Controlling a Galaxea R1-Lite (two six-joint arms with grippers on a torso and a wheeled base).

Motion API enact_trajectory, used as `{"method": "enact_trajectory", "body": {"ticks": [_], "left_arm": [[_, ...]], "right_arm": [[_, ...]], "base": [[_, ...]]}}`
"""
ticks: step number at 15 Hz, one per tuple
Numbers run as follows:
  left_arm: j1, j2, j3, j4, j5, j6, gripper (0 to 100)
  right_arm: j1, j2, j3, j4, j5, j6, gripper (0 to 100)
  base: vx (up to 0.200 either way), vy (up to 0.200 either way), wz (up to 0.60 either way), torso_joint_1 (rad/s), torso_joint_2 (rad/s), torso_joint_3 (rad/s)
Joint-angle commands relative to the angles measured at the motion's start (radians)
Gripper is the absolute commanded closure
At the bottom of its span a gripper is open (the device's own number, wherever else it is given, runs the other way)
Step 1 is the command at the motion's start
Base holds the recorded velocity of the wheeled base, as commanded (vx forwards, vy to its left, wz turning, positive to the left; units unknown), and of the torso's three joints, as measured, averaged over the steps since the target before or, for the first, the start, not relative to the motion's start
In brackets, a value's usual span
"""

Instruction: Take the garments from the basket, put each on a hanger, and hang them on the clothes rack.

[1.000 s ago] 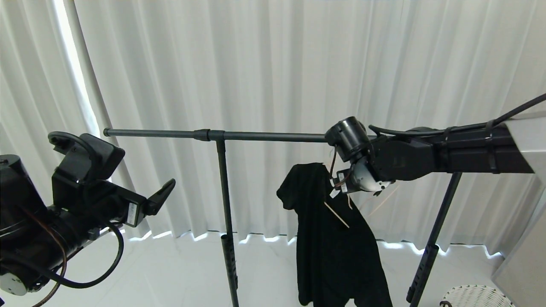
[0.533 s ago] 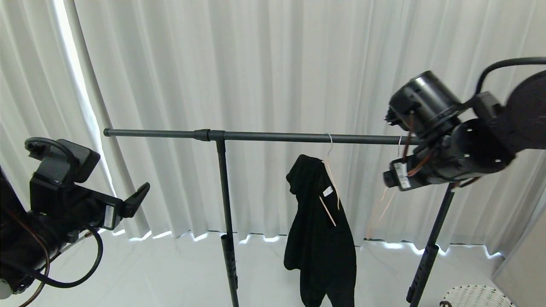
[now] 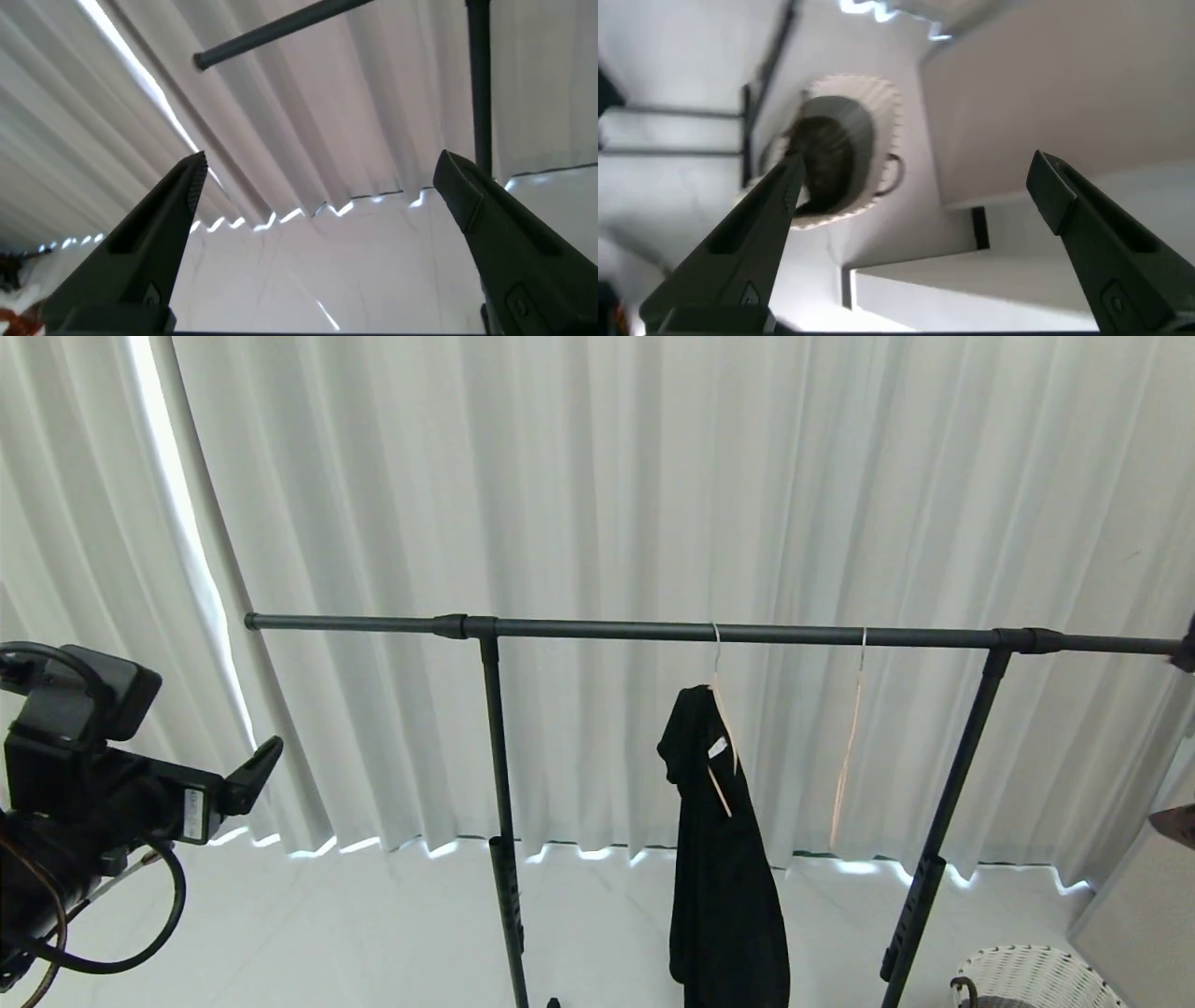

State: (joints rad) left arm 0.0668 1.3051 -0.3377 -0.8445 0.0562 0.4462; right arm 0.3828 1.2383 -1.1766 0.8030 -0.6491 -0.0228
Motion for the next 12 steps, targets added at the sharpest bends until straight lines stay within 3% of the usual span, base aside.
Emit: {"method": "enact_trajectory", "body": {"ticks": [1,4,5,8,10,11,12], "left_arm": [[0.064,-0.003,0.043,0.001,0.001,-0.052,0],[0.143,-0.015,0.068,0.001,0.001,-0.096,0],[0.157,-0.023,0.066,0.001,0.001,-0.096,0],[0.153,-0.084,0.115,0.001,-0.006,-0.098,0],[0.065,-0.165,0.227,0.001,-0.015,-0.161,0],[-0.015,-0.208,0.286,0.001,-0.012,-0.207,0],[-0.041,-0.233,0.313,0.001,-0.009,-0.211,0]], "right_arm": [[-0.168,-0.106,0.058,-0.082,0.013,-0.095,0],[-0.306,-0.109,0.063,-0.163,0.089,-0.146,0],[-0.34,-0.109,0.063,-0.191,0.109,-0.183,0],[-0.337,-0.109,0.083,-0.261,0.135,-0.238,0],[-0.323,-0.108,0.158,-0.389,0.184,-0.24,0],[-0.298,-0.109,0.247,-0.524,0.194,-0.243,0],[-0.282,-0.109,0.311,-0.628,0.201,-0.252,0]], "base": [[-0.2,0.0,0.0,-0.007,-0.01,0.017],[-0.2,0.0,0.0,-0.001,0.0,-0.004],[0.0,0.0,0.0,0.0,0.0,0.0],[0.0,0.0,0.0,0.0,0.0,0.0],[0.0,0.0,0.0,0.0,0.0,0.0],[0.0,0.0,0.0,0.0,0.0,0.0],[0.0,0.0,0.0,0.0,0.0,0.0]]}}
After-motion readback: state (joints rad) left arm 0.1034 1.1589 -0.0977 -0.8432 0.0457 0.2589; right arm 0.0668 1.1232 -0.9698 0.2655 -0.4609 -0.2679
